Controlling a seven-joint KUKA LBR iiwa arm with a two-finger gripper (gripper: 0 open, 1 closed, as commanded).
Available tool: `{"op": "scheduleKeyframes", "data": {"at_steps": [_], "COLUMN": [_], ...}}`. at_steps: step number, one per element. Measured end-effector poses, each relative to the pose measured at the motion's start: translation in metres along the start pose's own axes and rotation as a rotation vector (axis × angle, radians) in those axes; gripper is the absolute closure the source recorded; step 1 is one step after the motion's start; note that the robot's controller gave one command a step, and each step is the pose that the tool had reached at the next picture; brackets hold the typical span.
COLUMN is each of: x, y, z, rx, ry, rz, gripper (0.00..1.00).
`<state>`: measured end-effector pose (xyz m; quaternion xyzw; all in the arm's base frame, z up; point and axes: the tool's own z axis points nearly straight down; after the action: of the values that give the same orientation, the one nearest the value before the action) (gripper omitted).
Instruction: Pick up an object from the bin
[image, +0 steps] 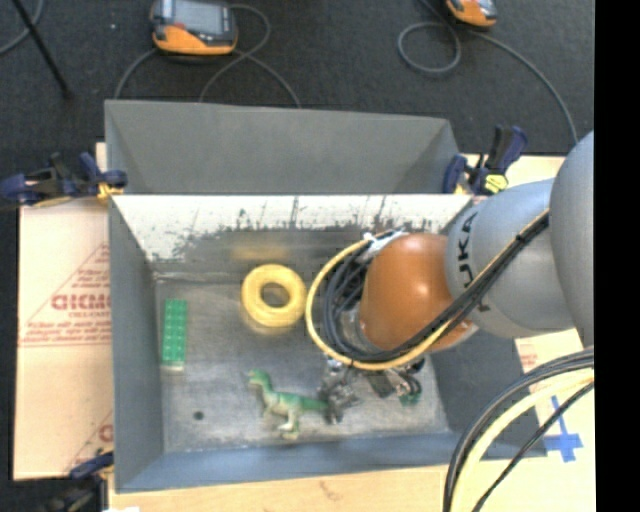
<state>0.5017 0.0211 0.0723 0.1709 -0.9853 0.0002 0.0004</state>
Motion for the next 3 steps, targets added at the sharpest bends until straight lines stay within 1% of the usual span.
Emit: {"op": "scheduleKeyframes", "data": {"at_steps": [1, 2, 3], "x": [0.0, 0.008, 0.009], "y": [0.0, -0.01, -0.009], "z": [0.0, -0.149, -0.149], "rx": [0.0, 0.001, 0.0], "ry": [0.0, -0.006, -0.004], "rz": [0.001, 0.05, 0.051], "gripper": [1.0, 1.0, 0.0]}}
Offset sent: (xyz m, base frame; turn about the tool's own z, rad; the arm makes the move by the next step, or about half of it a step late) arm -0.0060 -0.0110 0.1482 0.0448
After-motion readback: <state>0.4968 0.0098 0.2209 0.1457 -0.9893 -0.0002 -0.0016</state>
